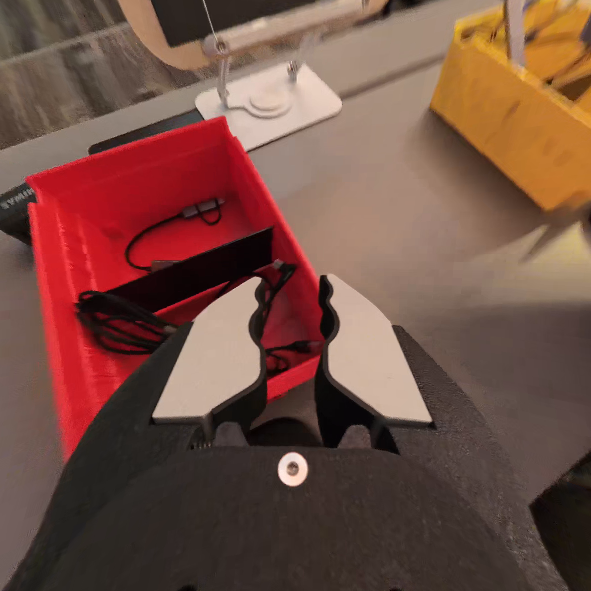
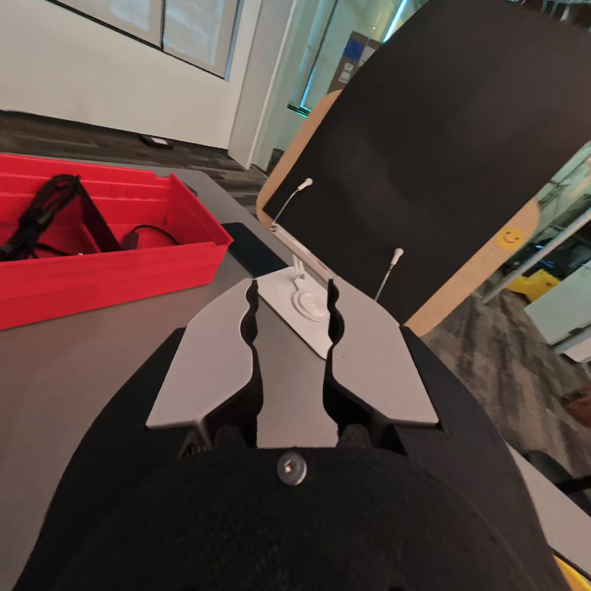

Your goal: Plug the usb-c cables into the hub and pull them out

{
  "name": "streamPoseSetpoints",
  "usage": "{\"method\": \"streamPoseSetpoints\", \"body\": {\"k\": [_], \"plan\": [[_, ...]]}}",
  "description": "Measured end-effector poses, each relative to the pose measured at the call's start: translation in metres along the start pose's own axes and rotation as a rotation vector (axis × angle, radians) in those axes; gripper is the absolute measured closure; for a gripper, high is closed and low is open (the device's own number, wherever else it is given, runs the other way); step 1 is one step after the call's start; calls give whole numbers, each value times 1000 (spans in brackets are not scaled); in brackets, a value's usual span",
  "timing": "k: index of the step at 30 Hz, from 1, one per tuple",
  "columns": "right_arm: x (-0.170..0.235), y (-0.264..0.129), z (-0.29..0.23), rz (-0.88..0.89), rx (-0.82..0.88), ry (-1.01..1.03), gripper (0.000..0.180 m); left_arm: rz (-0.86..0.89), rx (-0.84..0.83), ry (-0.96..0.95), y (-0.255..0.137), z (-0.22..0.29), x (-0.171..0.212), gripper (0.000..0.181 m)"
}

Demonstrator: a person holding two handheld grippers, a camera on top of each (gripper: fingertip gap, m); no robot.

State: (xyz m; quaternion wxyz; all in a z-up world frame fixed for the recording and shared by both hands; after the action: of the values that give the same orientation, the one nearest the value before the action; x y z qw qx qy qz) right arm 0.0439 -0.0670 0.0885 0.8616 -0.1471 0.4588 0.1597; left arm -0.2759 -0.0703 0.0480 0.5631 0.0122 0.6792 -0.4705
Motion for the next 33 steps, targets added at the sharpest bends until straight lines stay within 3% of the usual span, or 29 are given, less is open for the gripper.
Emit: {"method": "streamPoseSetpoints", "body": {"k": [7,10,13,16,21,26,33], "plan": [[8,2,5,-20,-33,26,137,-406,2,506,33,-45,-7,158],[14,1,11,-45,-13,9,137,-534,-49,523,60,-55,-5,167],[19,0,17,-55,-7,17,137,-663,-21,502,88,-53,8,163],[21,-1,20,-52,-3,32,137,-742,-54,626,108,-62,21,161],[25,3,21,-66,-5,26,137,-794,40,688,119,-70,29,161],[28,8,17,-80,-23,10,137,-855,98,907,121,-80,40,157],[29,11,14,-94,-41,-3,137,-968,120,875,129,-83,44,159]]}}
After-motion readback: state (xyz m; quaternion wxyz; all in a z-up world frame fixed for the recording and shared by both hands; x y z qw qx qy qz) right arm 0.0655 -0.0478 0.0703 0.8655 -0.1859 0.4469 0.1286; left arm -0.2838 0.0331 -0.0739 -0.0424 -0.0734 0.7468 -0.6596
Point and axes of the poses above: each gripper's, where its closed fingertips meet, y out along the fingers, x out of its underside, z = x × y across the jaws, the point moved 7 cm from there along -y, back along the fingers, and after that the axes turned 9 degrees about -y, right-handed, at the moved point
